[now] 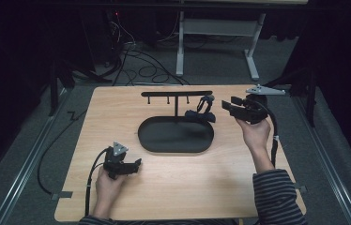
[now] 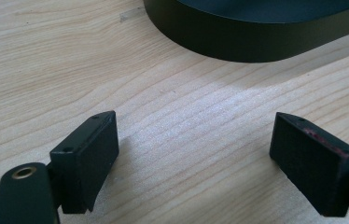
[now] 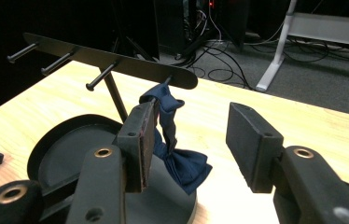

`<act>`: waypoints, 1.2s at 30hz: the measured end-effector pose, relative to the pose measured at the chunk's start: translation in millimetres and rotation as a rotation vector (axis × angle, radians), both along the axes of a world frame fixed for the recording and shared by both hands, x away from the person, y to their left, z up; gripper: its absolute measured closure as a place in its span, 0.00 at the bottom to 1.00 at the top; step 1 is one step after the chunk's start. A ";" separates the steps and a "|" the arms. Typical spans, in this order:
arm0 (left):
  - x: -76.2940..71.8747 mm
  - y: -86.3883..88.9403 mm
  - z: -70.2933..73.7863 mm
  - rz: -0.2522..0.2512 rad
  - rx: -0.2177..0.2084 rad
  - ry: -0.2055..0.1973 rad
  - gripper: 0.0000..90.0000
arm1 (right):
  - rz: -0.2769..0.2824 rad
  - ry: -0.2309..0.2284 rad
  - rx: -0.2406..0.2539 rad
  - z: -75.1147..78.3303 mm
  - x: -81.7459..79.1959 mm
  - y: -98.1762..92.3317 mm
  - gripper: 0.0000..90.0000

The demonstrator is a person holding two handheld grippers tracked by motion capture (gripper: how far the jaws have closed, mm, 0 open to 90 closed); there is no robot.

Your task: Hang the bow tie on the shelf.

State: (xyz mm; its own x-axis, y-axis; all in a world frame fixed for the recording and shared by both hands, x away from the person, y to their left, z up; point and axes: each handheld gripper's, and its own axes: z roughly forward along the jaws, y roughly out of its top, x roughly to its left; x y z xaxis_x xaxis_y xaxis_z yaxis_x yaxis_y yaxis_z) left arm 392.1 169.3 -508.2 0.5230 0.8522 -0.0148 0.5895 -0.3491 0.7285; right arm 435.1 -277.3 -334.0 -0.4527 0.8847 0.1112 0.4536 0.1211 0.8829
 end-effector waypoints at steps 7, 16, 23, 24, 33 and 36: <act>0.0 0.0 0.0 0.000 0.000 0.000 0.18 | -0.008 0.004 0.013 -2.8 -10.6 -11.3 0.59; -0.1 -0.2 -0.1 0.002 -0.003 0.001 0.18 | -0.002 0.007 0.027 -5.1 -22.6 -20.6 0.58; 0.0 -0.1 -0.1 0.001 -0.001 -0.001 0.18 | -0.011 0.003 0.025 -7.0 -36.2 -28.9 0.57; 0.0 -0.1 -0.1 0.001 -0.002 -0.001 0.18 | -0.011 -0.001 0.024 -7.0 -39.4 -30.4 0.57; 0.0 -0.1 -0.1 0.001 -0.002 -0.001 0.18 | -0.023 -0.002 0.038 -12.2 -54.8 -39.5 0.57; 0.0 -0.1 -0.1 0.001 -0.002 -0.001 0.18 | -0.028 -0.001 0.038 -13.1 -58.8 -41.9 0.57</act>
